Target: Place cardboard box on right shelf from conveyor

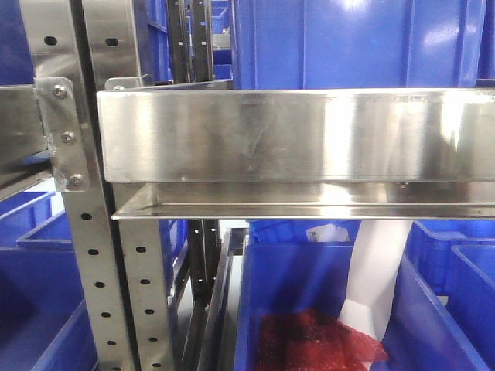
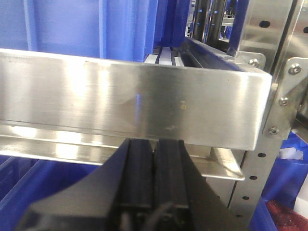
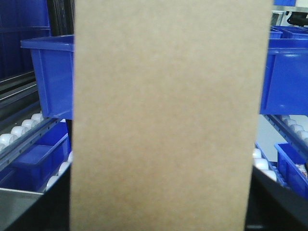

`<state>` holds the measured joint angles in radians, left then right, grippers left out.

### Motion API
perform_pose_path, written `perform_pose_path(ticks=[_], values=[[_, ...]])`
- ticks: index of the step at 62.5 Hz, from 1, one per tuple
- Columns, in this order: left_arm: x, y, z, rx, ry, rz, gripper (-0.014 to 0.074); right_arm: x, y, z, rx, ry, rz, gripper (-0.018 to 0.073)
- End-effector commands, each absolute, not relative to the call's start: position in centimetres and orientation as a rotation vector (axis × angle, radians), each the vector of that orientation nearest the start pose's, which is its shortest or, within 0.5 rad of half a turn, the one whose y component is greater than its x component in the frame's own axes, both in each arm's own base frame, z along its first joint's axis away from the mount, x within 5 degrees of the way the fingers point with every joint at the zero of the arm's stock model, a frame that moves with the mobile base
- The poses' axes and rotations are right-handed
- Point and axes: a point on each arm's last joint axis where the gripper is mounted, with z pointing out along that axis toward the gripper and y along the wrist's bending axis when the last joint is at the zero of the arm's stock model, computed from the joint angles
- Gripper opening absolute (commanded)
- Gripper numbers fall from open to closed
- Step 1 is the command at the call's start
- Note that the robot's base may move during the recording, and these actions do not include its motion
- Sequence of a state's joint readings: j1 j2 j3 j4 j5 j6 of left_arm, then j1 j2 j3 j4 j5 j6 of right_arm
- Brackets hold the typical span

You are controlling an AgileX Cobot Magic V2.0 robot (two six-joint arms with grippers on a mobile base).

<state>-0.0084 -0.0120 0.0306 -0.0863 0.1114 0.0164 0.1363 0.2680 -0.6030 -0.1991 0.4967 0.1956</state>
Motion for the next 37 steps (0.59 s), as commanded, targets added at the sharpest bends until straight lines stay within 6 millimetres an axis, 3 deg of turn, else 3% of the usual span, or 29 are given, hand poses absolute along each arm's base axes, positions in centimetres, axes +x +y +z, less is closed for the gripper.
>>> perform_pose_path(ticks=[1, 17, 29, 37], values=[[5.6, -0.1, 20.3, -0.050, 1.516, -0.075, -0.0119, 4.8, -0.1, 37.0, -0.047, 1.512, 0.030, 0.0361], [5.6, -0.1, 20.3, -0.050, 1.516, -0.075, -0.0119, 5.1, 0.0, 37.7, -0.143, 1.486, -0.068, 0.0361], [5.6, -0.1, 20.3, -0.050, 1.516, -0.075, -0.0119, 6.1, 0.1, 40.3, -0.322, 1.450, -0.266, 0.0361], [5.6, -0.1, 20.3, -0.050, 1.516, -0.075, -0.0119, 8.0, 0.4, 42.1, -0.435, 1.449, -0.381, 0.0361]])
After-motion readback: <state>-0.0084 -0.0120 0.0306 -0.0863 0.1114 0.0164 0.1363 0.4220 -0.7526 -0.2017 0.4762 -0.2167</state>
